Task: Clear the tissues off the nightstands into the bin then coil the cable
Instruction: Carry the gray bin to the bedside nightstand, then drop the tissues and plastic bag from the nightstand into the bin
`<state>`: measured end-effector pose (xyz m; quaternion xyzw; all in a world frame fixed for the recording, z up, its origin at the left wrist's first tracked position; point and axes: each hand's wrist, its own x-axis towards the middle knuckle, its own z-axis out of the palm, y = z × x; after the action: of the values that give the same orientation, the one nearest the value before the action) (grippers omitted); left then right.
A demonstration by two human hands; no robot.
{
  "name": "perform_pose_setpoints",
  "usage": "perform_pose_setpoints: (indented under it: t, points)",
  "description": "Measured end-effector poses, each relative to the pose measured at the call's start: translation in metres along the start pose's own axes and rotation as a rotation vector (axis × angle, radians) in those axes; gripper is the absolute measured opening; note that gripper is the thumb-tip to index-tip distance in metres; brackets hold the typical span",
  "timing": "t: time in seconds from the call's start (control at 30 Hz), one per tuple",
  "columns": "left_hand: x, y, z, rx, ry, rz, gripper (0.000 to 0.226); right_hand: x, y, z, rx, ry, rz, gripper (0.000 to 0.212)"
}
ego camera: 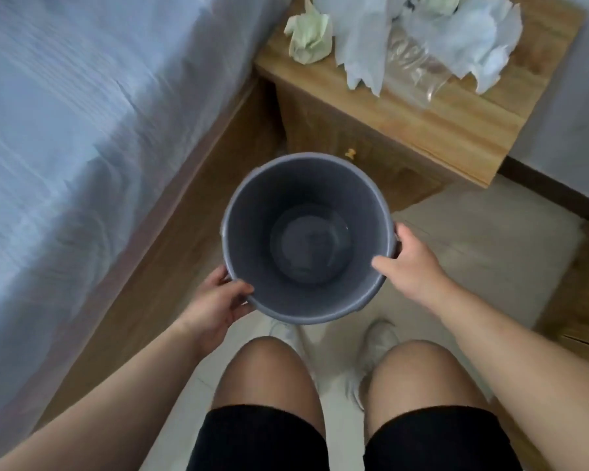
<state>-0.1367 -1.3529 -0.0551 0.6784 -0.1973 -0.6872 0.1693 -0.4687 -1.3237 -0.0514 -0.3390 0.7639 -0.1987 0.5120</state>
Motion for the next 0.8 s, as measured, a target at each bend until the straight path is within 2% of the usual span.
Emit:
perform_pose_setpoints:
  t: [0.1,0.23,0.37,0.5,0.57,0.6,0.63,0.67,0.8]
  points:
    - [0.065,-0.030,0.001,-0.019,0.016,-0.014,0.054,0.056,0.038,0.024,-0.018,-0.041,0.009,0.052]
    - [0.121,-0.060,0.001,-0.064,0.033,-0.028,0.052,0.109,0.068,0.048,-0.047,-0.092,-0.006,0.054]
    - [0.146,-0.076,0.001,-0.090,0.046,-0.023,0.051,0.133,0.078,0.051,-0.051,-0.158,-0.002,0.056]
    - [0.139,-0.071,-0.003,-0.031,-0.041,-0.016,0.049,0.138,0.081,0.049,0.025,-0.183,0.034,0.062]
    - [0.120,-0.060,-0.008,0.063,-0.058,-0.019,0.070,0.125,0.081,0.044,0.082,-0.198,0.108,0.084]
    - [0.105,-0.053,-0.011,0.121,-0.012,-0.019,0.082,0.111,0.077,0.039,0.089,-0.181,0.148,0.090]
    - [0.086,-0.042,-0.012,0.194,0.055,0.006,0.085,0.095,0.071,0.031,0.091,-0.157,0.171,0.089]
    - [0.063,-0.029,-0.012,0.262,0.107,0.042,0.078,0.076,0.061,0.020,0.094,-0.129,0.176,0.080]
    - [-0.049,0.025,-0.009,0.303,0.109,0.146,0.021,-0.024,-0.010,-0.041,0.026,-0.116,0.124,0.019]
